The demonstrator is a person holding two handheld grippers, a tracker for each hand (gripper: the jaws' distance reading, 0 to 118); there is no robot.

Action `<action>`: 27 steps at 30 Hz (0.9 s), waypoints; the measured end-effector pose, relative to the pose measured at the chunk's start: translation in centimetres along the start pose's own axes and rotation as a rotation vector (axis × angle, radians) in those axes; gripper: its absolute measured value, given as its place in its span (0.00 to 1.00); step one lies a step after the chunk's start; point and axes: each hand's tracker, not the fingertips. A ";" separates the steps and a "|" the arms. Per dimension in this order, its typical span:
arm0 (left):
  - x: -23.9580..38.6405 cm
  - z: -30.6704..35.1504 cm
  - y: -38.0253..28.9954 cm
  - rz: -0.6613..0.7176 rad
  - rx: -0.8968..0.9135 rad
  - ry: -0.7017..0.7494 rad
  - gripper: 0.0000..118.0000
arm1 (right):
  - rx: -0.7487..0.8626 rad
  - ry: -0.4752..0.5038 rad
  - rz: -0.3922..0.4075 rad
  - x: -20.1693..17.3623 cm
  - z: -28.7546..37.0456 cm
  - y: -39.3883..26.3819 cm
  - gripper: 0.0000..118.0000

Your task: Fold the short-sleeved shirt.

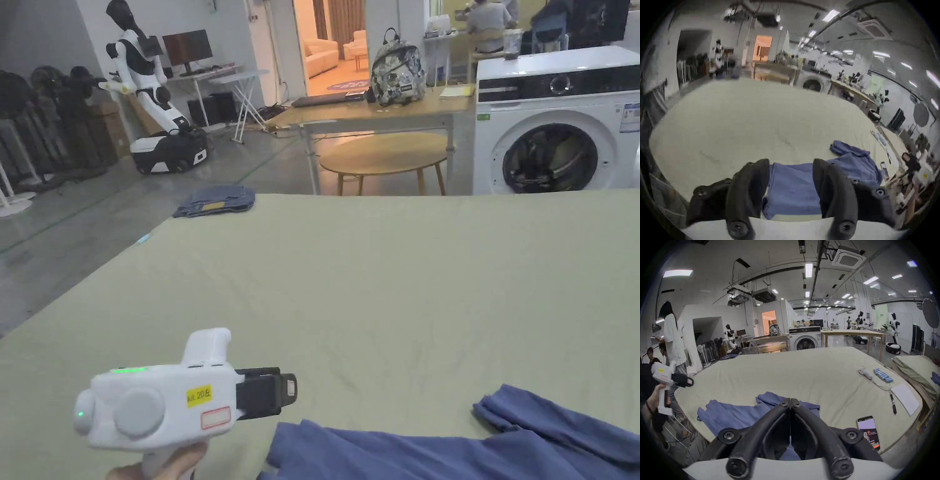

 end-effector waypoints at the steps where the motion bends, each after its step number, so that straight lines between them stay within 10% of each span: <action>1: -0.7 -2.3 0.4 0.025 -0.063 0.006 0.48 | -0.006 -0.006 -0.008 0.3 -0.1 -0.2 0.00; 10: -2.2 -13.5 -2.6 0.057 -0.310 0.150 0.43 | -0.075 -0.105 -0.037 3.8 0.4 -2.0 0.00; 15: -1.6 -14.2 -2.9 0.100 -0.328 0.123 0.00 | -0.099 -0.150 -0.099 5.2 1.5 -3.1 0.00; 18: -1.4 -14.1 -3.1 0.055 -0.308 0.140 0.00 | -0.165 -0.185 -0.167 5.6 1.1 -3.6 0.00; 19: -1.2 -14.0 -3.0 0.046 -0.307 0.144 0.00 | -0.195 -0.196 -0.205 5.5 0.9 -3.8 0.05; 21: -0.2 -13.3 -3.5 0.014 -0.302 0.154 0.00 | -0.274 -0.188 -0.298 5.8 -0.7 -5.2 0.58; 22: -0.1 -13.3 -3.5 0.014 -0.301 0.156 0.00 | -0.275 -0.182 -0.339 6.0 -1.6 -6.3 0.64; 26: 0.0 -12.5 -3.7 0.035 -0.294 0.146 0.00 | -0.415 -0.165 -0.488 7.1 -5.9 -10.0 0.59; 27: 0.1 -12.5 -3.7 0.035 -0.294 0.141 0.00 | -0.429 -0.152 -0.535 7.5 -6.8 -11.0 0.44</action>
